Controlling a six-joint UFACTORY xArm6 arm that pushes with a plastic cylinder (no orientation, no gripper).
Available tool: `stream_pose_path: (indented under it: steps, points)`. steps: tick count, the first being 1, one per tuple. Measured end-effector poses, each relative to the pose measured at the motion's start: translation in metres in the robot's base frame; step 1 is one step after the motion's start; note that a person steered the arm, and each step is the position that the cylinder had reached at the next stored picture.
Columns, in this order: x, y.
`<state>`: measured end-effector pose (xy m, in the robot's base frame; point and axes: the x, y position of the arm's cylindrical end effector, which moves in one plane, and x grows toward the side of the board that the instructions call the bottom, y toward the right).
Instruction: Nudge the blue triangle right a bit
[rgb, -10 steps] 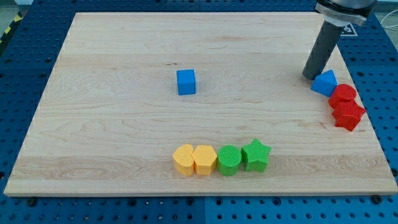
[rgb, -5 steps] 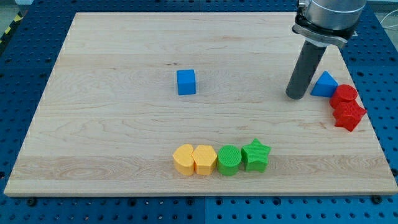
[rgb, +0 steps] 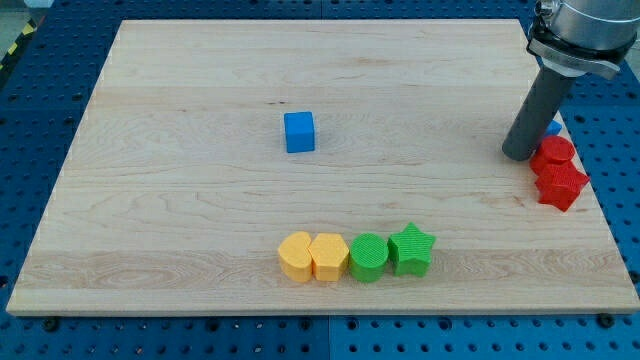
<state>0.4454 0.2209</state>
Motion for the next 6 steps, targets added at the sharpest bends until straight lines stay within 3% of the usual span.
stream_pose_path:
  steps: [2, 3, 6]
  points:
    - [-0.025, -0.021]
    - [-0.047, -0.016]
    - [-0.062, 0.017]
